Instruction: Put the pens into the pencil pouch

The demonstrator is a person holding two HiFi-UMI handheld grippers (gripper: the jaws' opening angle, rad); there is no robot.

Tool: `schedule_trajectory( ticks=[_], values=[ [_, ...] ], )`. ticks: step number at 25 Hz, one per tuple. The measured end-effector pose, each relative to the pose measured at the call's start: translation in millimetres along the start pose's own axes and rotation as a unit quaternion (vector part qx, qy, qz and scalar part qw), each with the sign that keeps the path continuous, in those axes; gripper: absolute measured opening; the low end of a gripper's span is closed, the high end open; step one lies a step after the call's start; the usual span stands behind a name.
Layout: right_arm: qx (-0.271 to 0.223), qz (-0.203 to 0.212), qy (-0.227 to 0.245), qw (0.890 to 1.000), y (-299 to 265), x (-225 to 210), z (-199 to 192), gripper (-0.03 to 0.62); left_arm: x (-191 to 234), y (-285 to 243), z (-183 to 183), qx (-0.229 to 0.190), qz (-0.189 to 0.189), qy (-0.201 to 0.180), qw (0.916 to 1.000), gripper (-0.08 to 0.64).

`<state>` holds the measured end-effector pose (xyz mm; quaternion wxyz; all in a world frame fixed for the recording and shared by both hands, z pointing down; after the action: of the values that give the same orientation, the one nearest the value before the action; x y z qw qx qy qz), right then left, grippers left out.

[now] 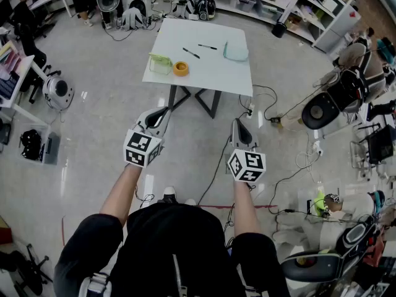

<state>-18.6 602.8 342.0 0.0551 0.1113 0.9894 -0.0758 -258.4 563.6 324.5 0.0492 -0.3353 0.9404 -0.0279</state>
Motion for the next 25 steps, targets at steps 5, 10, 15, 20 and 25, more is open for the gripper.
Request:
schedule_trajectory(
  ticks=[5,10,15,20,25],
  values=[
    [0.008,0.008,-0.005,1.000,11,11,-5,0.028,-5,16,-4,0.006,0.002,0.007,1.0000,0.028],
    [0.007,0.008,0.000,1.000,14,16,-9,0.083,-5,24,-8,0.002,0.011,0.024,0.9996,0.029],
    [0.006,0.008,0.005,1.000,14,23,-11,0.146,0,30,-12,0.001,0.016,0.038,0.9991,0.105],
    [0.013,0.003,0.010,1.000,7,28,-17,0.199,8,29,-19,-0.001,0.011,0.050,0.9987,0.247],
    [0.016,-0.004,0.009,1.000,-5,28,-19,0.221,18,22,-28,0.008,0.003,0.055,0.9985,0.250]
  ],
)
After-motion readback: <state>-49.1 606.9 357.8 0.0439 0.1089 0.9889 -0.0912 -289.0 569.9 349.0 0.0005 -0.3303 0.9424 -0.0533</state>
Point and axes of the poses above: the fingertips, and each gripper's own axes: y backward along the fingers, x to its left, z out of its top, the point moved 2 cm from there along y, backward along the fingers, and after that the axes turned 4 degrees about -y, right-handed, at the moved point
